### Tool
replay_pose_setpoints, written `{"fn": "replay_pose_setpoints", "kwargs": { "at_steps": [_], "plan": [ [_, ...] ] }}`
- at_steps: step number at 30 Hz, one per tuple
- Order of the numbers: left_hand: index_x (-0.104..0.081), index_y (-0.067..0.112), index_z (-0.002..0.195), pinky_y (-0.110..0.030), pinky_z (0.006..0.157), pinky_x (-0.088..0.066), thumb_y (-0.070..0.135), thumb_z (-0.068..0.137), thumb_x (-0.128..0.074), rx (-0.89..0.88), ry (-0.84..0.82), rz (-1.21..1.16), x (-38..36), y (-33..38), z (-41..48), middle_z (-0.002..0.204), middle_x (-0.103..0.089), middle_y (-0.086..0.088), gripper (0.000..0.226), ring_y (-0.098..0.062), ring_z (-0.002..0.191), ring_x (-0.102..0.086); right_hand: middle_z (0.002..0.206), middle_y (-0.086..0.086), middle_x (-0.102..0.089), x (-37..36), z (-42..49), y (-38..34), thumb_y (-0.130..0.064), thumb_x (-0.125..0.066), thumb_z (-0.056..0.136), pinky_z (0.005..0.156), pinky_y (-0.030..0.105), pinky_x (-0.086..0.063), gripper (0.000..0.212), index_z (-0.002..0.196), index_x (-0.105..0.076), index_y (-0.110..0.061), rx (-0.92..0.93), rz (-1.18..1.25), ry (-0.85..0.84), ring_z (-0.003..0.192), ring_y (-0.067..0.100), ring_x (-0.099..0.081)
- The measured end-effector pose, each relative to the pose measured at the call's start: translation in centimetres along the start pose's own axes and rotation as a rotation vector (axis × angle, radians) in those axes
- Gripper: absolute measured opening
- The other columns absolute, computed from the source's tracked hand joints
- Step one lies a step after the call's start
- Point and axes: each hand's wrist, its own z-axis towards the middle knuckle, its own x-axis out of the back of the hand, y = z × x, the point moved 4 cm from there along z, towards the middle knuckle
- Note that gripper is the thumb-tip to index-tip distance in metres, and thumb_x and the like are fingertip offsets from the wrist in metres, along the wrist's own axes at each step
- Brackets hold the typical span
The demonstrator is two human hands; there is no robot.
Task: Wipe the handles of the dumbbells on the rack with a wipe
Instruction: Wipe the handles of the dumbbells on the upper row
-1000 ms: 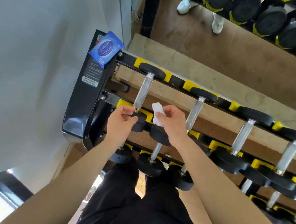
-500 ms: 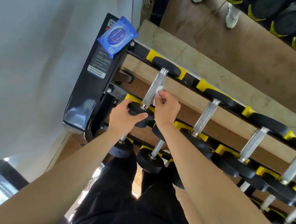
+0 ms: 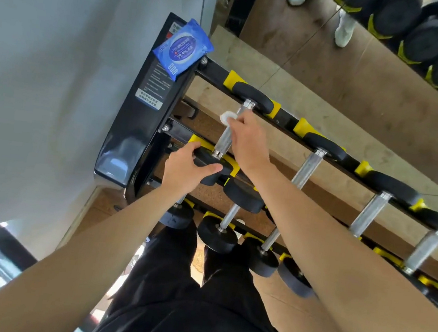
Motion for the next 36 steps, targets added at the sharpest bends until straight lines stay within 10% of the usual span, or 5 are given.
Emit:
{"fn": "replay_pose_setpoints", "kwargs": {
  "at_steps": [7,15,26,36],
  "plan": [
    [-0.052,0.018,0.143,-0.045,0.103,-0.052,0.059,0.071,-0.082,-0.021,0.003,0.031,0.1,-0.2,0.1,0.128,-0.068,0.001,0.088,-0.020,0.119,-0.064,0.100,0.010,-0.053,-1.5,-2.8,-1.7,-0.015,-0.056,0.098,0.072,0.031,-0.044,0.026,0.120,-0.068,-0.009,0.248,-0.128,-0.330,0.090,0.027,-0.058],
    [-0.050,0.017,0.144,-0.044,0.100,-0.054,0.060,0.071,-0.082,-0.009,-0.036,0.013,0.2,-0.3,0.3,0.127,-0.068,0.000,0.090,-0.019,0.117,-0.064,0.094,0.010,-0.051,1.8,1.4,-0.4,-0.012,-0.054,0.098,0.062,0.037,-0.046,0.016,0.103,-0.065,-0.001,0.007,-0.104,0.068,0.078,0.027,-0.056],
    [-0.052,0.018,0.142,-0.028,0.090,-0.053,0.060,0.072,-0.082,-0.031,-0.021,0.061,0.4,0.0,0.4,0.130,-0.067,0.002,0.087,-0.015,0.112,-0.067,0.126,0.007,-0.066,-2.0,-4.0,0.1,-0.012,-0.058,0.099,0.100,0.035,-0.046,0.026,0.118,-0.074,-0.016,-0.022,0.116,-0.267,0.116,0.026,-0.060],
    [-0.052,0.017,0.142,-0.032,0.096,-0.053,0.052,0.073,-0.084,-0.012,-0.063,0.043,0.5,-0.1,0.7,0.133,-0.064,0.001,0.084,-0.016,0.115,-0.066,0.090,-0.001,-0.063,0.2,-1.4,3.7,-0.006,-0.059,0.094,0.074,0.028,-0.042,0.015,0.095,-0.066,-0.019,-0.478,0.406,0.134,0.087,0.019,-0.059]
  ]
}}
